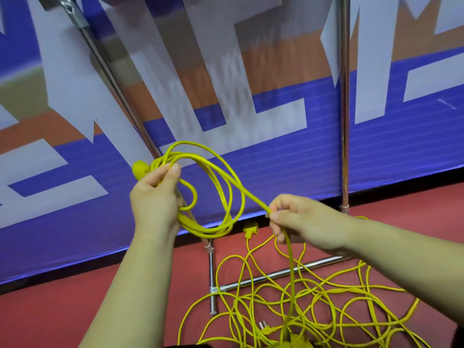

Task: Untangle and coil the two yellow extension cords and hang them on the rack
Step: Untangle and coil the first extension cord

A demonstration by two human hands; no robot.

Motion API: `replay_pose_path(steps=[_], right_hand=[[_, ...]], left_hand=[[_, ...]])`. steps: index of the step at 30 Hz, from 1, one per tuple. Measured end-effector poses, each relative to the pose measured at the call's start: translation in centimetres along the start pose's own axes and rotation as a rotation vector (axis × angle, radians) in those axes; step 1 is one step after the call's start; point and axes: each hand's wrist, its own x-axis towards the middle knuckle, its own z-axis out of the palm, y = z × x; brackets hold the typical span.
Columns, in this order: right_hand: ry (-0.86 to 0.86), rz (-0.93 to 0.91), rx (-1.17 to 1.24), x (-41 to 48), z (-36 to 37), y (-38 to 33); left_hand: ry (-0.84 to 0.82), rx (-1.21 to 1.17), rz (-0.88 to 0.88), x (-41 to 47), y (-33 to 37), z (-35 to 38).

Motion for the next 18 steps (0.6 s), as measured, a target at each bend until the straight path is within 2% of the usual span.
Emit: replay_pose_path(steps=[5,7,13,18], right_hand=[[0.436,-0.058,0.076,0.4,-2.6,-1.3],[0.519,-0.042,0.098,0.4,-3.1,-1.7],[0.497,0.028,0.220,0.5,-2.3,-2.8],[0.442,0.014,0.249,0.3,-2.6,-3.9]], left_hand=[[-0.058,0.071,0.027,-0.3,-0.8,-0.6],[-0.087,0.081,0.014,-0.7,-1.0,-0.5],[-0.264,0.084,0.002,-2.4,-2.0,0.8],[-0.293,0.219,0.043,-3.5,-3.1,1.6]])
